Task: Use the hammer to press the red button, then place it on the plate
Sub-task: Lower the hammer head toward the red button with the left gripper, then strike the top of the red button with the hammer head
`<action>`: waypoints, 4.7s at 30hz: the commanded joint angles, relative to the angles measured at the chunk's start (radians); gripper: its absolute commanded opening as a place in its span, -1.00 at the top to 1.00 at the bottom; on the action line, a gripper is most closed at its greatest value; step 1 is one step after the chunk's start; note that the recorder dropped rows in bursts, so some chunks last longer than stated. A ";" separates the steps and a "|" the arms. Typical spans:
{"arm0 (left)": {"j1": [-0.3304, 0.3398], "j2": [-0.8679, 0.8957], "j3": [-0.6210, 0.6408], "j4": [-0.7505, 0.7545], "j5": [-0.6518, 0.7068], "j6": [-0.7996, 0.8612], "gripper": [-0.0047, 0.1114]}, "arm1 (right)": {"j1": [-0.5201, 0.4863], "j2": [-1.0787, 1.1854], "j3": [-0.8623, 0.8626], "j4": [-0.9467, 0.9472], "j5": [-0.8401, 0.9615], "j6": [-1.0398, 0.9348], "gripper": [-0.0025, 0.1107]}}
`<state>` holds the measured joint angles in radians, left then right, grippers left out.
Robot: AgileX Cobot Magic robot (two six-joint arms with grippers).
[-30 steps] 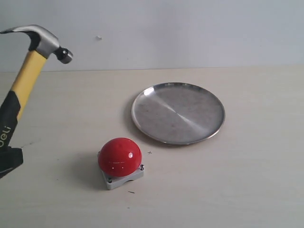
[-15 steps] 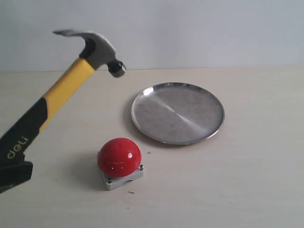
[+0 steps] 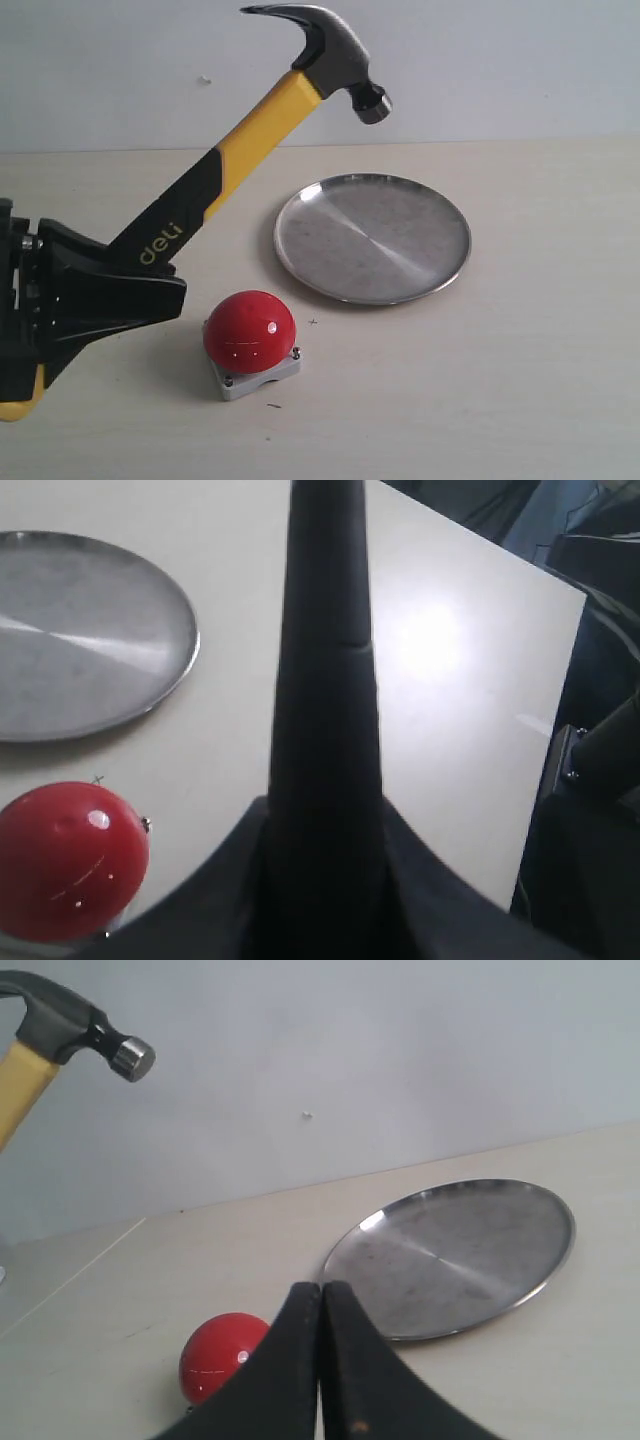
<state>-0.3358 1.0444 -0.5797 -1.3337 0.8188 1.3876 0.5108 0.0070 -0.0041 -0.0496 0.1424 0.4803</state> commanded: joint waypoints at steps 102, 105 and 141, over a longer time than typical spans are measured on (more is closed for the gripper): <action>-0.476 -0.196 0.309 1.584 -0.550 -2.020 0.92 | 0.000 -0.004 0.004 -0.005 -0.009 -0.006 0.96; -0.508 -0.196 0.309 1.588 -0.575 -2.020 0.92 | 0.000 -0.004 0.004 -0.005 -0.009 -0.006 0.96; -0.515 -0.072 0.226 1.591 -0.612 -1.836 0.92 | 0.000 -0.004 0.004 -0.004 -0.009 -0.006 0.96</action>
<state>-0.8425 0.9819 -0.3189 0.2430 0.2792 -0.4557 0.5108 0.0070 -0.0041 -0.0496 0.1424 0.4803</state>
